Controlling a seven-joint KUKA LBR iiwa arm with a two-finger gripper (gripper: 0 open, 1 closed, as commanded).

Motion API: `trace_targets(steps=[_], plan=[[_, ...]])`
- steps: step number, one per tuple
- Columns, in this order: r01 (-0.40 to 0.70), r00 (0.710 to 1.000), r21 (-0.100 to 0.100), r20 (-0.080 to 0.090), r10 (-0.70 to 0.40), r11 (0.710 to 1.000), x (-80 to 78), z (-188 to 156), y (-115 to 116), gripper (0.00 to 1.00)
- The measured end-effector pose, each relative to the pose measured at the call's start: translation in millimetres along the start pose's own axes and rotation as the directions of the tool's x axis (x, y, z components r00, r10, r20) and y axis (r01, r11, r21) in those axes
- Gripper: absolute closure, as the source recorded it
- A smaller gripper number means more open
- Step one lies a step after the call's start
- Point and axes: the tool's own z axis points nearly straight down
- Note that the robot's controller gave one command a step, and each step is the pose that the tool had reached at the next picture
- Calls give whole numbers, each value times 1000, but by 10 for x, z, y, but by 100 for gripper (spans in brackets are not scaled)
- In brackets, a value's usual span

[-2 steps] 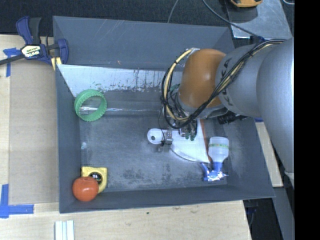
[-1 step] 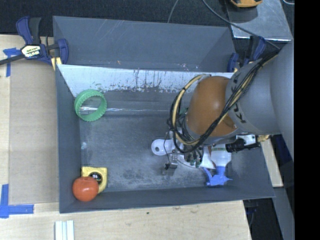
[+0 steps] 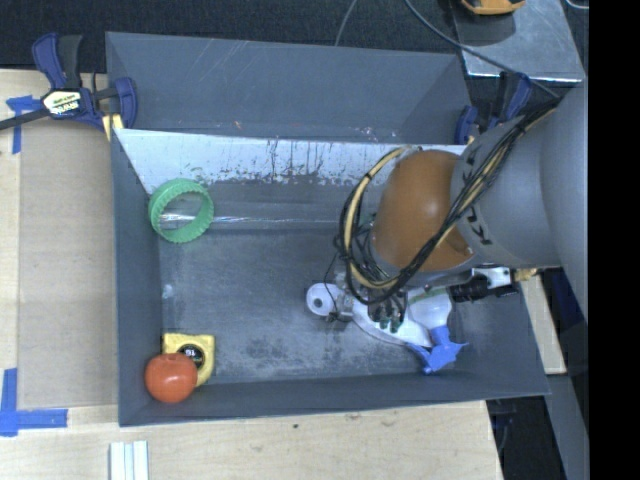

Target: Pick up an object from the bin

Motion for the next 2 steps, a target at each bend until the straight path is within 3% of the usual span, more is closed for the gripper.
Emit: trace_targets(steps=[1, 2], plan=[[24, 1000, -3, 14, -24, 1000, -656, -1157, 157, 100], [78, 997, -7, 21, -77, 997, -686, -1363, 732, 100]])
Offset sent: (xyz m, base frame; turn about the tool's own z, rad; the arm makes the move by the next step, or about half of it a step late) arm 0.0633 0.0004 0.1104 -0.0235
